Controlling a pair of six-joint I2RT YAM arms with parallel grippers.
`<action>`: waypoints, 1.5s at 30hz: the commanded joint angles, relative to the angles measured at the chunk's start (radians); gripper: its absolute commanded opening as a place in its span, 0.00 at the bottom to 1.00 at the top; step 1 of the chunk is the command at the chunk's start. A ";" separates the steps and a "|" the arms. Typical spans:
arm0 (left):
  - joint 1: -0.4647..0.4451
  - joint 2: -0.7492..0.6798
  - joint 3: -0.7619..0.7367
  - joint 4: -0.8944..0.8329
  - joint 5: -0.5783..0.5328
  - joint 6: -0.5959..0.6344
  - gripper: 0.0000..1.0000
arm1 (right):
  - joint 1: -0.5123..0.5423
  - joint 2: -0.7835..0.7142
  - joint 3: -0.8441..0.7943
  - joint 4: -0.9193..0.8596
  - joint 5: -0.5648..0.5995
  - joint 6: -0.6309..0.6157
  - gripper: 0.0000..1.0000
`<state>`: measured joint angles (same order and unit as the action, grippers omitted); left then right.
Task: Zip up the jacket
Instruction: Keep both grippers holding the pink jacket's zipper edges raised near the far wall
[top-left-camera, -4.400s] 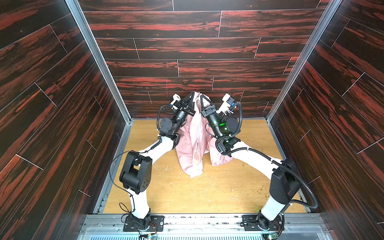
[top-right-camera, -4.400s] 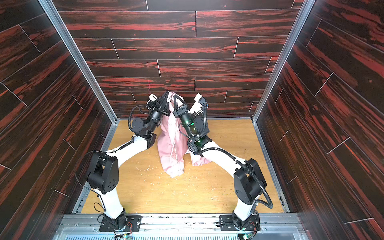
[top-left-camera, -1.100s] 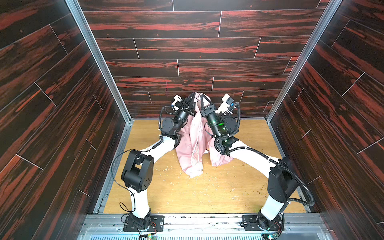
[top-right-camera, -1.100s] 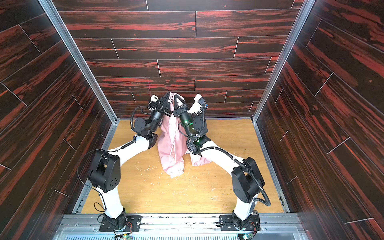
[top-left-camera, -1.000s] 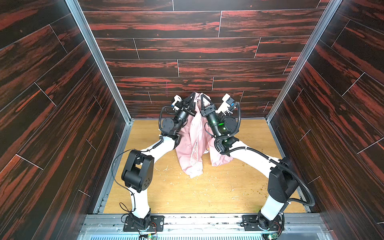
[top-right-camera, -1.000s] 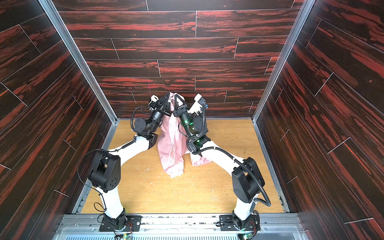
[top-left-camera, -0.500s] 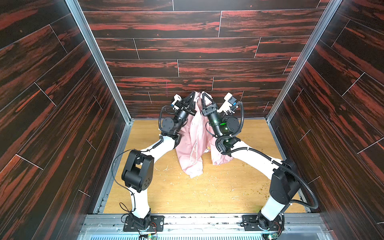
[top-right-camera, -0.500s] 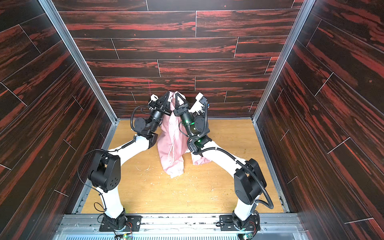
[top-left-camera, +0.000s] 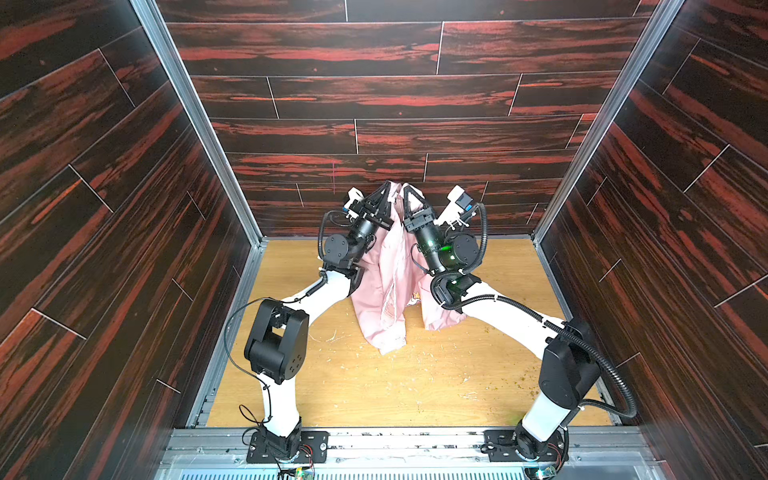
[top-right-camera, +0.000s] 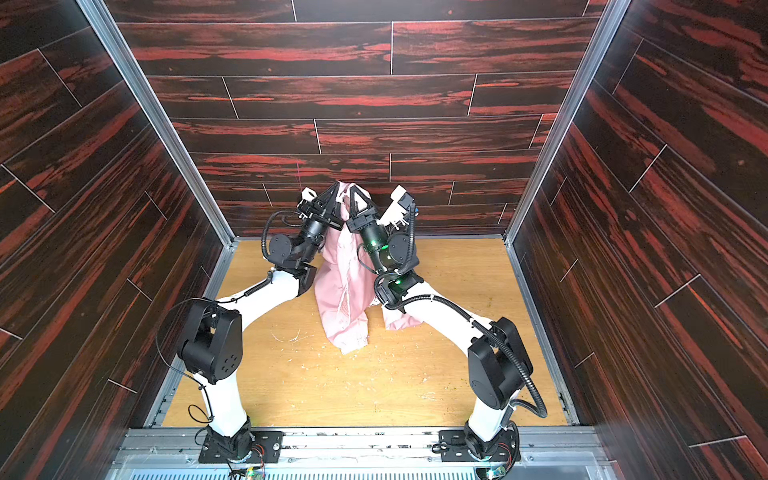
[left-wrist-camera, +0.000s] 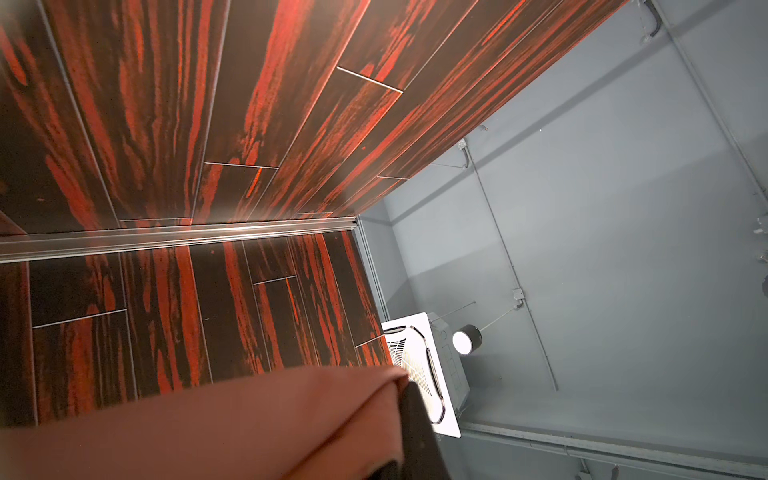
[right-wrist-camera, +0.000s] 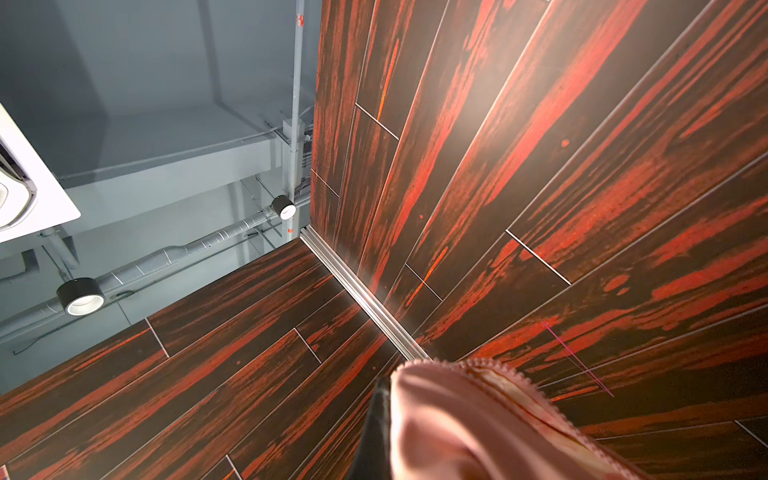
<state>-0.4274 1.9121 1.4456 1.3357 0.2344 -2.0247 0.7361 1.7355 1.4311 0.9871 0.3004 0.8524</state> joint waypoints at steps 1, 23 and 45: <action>-0.007 -0.005 0.045 0.074 -0.003 -0.015 0.00 | 0.011 -0.030 0.009 0.043 -0.001 0.000 0.00; -0.008 -0.004 0.052 0.074 0.000 -0.022 0.00 | 0.011 -0.005 0.031 0.013 -0.013 0.014 0.00; -0.009 0.000 0.061 0.074 0.003 -0.022 0.00 | 0.011 0.012 0.048 -0.010 -0.032 0.025 0.00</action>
<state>-0.4324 1.9129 1.4628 1.3354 0.2340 -2.0327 0.7361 1.7355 1.4467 0.9413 0.2764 0.8639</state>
